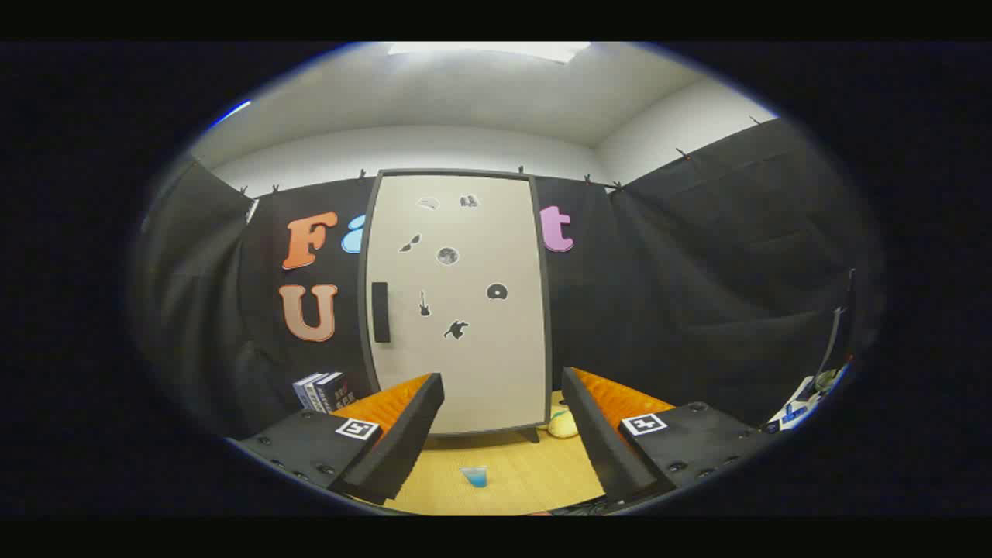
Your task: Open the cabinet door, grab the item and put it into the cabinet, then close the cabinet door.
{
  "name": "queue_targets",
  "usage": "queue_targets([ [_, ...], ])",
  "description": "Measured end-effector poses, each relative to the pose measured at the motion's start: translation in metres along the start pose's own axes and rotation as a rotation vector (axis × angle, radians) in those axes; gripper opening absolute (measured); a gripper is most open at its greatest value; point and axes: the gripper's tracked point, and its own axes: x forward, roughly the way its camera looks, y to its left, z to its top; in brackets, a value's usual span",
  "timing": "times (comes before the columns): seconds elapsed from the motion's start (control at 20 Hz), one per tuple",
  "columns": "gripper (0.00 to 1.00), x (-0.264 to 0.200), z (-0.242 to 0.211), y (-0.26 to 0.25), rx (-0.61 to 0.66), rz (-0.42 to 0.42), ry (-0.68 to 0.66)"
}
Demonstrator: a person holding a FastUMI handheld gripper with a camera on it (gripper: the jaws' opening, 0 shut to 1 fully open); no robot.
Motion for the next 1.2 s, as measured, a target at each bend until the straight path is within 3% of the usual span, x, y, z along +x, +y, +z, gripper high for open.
queue_targets([
  [0.9, 0.98, 0.009, -0.014, 0.020, -0.024, 0.026, 0.072],
  [1.2, 0.98, 0.041, 0.003, 0.059, -0.004, 0.107, 0.086],
])
